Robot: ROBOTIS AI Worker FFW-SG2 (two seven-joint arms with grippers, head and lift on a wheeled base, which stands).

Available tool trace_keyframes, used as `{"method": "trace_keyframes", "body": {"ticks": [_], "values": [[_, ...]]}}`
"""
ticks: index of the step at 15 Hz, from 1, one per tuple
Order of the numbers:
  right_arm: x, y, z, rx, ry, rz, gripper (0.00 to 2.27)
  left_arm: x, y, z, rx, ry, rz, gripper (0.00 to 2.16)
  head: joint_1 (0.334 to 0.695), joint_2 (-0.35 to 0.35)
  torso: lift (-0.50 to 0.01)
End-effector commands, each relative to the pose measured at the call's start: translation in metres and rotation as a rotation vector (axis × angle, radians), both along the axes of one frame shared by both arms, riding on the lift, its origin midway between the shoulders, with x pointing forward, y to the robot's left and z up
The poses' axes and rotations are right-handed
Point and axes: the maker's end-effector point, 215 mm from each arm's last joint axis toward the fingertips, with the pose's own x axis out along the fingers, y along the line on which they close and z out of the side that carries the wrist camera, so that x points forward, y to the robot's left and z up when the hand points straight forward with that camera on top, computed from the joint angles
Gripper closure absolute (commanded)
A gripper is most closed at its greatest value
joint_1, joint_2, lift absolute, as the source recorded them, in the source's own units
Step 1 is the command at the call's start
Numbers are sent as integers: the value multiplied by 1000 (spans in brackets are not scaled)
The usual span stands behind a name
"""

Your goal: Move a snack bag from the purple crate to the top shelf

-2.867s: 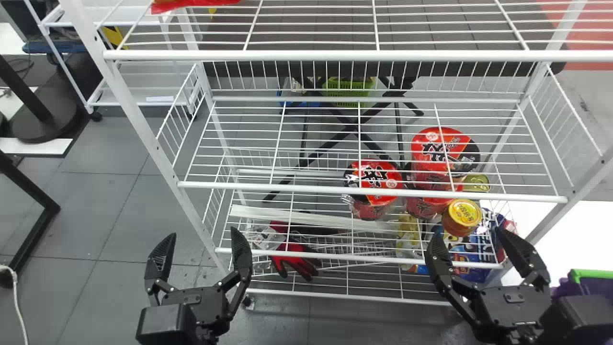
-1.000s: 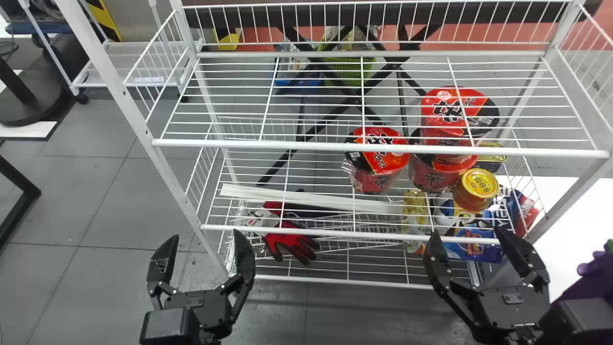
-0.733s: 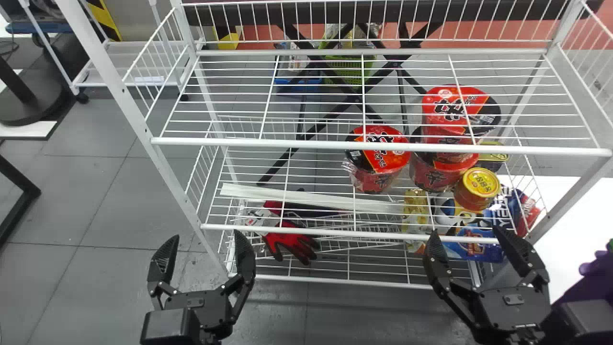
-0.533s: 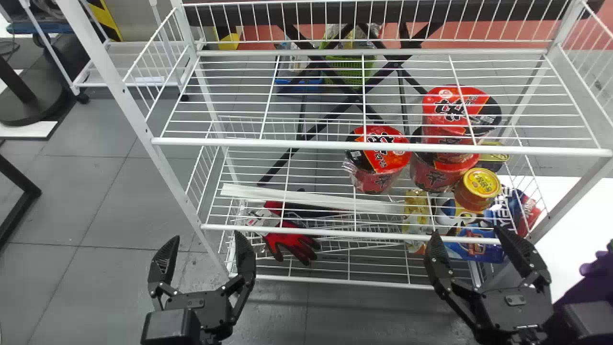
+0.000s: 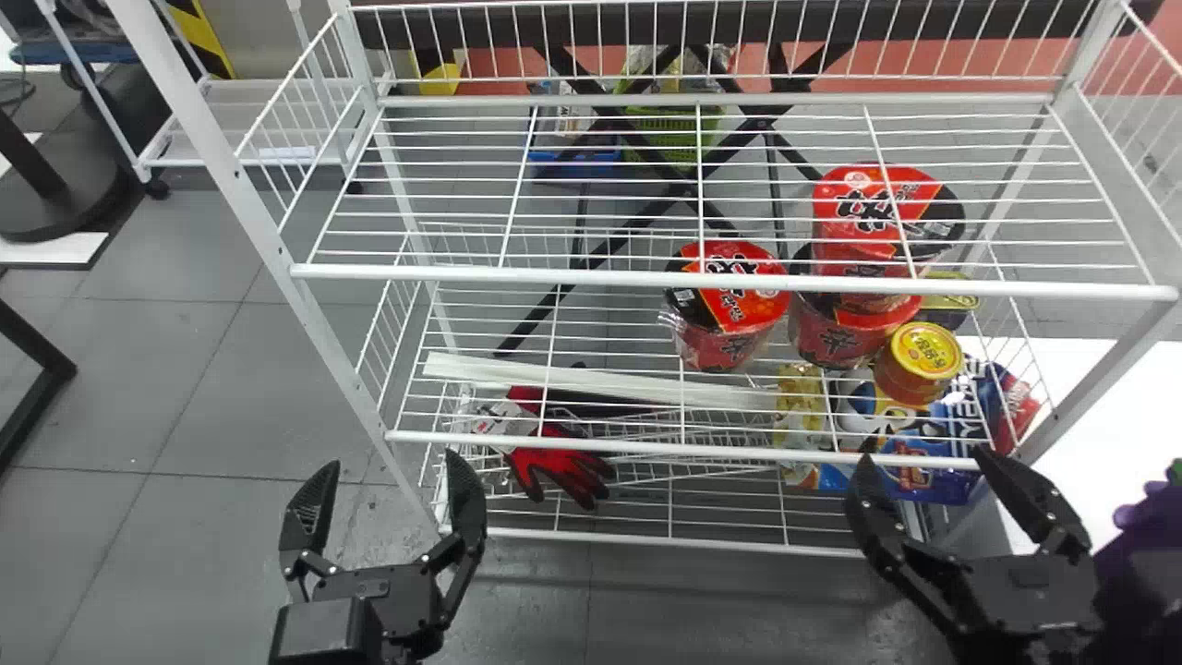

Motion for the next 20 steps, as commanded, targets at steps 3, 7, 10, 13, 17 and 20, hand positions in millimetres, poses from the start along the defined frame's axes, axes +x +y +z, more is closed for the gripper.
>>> {"method": "trace_keyframes", "body": {"ticks": [3, 7, 10, 13, 17, 20], "values": [[-34, -26, -26, 28, 274, 38, 184, -1, -2, -7, 0, 12, -6, 97, 695, 27, -452], [-75, -21, -49, 52, 519, 64, 181, -1, 0, -6, -2, 6, -4, 97, 695, 2, -452], [-98, -29, -44, 52, 626, 65, 181, -1, 0, -7, -2, 8, -6, 97, 695, 7, -452], [-120, -41, -27, 75, 706, 65, 178, 0, 0, -8, -2, 10, -8, 97, 695, -9, -452], [-163, -62, -7, 113, 847, 63, 178, 0, -1, -10, -2, 12, -11, 97, 695, -40, -452], [-130, -96, 36, 161, 715, -13, 171, 1, -2, -12, -3, 14, -14, 97, 695, -86, -452]]}}
